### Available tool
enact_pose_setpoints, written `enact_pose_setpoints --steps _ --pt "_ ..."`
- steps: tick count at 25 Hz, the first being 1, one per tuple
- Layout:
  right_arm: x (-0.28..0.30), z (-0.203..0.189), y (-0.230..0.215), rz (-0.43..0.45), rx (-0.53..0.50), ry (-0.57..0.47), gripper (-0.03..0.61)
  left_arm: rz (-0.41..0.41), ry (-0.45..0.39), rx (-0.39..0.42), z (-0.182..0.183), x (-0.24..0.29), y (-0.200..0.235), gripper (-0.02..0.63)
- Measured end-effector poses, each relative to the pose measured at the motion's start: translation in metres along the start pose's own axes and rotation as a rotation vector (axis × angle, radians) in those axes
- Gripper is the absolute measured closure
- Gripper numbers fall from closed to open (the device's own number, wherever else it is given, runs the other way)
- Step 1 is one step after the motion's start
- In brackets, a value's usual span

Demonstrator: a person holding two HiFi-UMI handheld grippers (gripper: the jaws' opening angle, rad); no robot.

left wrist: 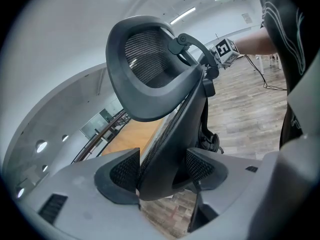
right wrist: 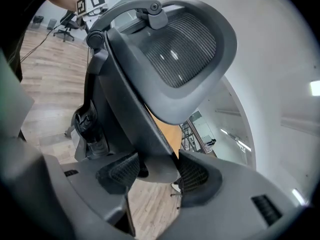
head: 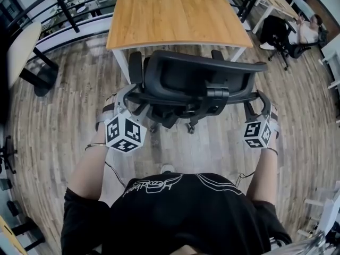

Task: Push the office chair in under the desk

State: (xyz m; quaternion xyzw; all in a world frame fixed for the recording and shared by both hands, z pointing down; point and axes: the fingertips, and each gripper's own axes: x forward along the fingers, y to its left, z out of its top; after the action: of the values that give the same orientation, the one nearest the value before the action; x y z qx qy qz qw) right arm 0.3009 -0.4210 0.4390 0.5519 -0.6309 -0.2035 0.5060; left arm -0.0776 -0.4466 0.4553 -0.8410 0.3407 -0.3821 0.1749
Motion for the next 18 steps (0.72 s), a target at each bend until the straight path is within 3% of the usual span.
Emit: enact_pose_setpoints --steps 18 --pt "0.087 0.015 -0.032 0.024 -0.007 -0.021 0.313 0.025 0.019 -0.015 0.004 0.07 0.055 0.339"
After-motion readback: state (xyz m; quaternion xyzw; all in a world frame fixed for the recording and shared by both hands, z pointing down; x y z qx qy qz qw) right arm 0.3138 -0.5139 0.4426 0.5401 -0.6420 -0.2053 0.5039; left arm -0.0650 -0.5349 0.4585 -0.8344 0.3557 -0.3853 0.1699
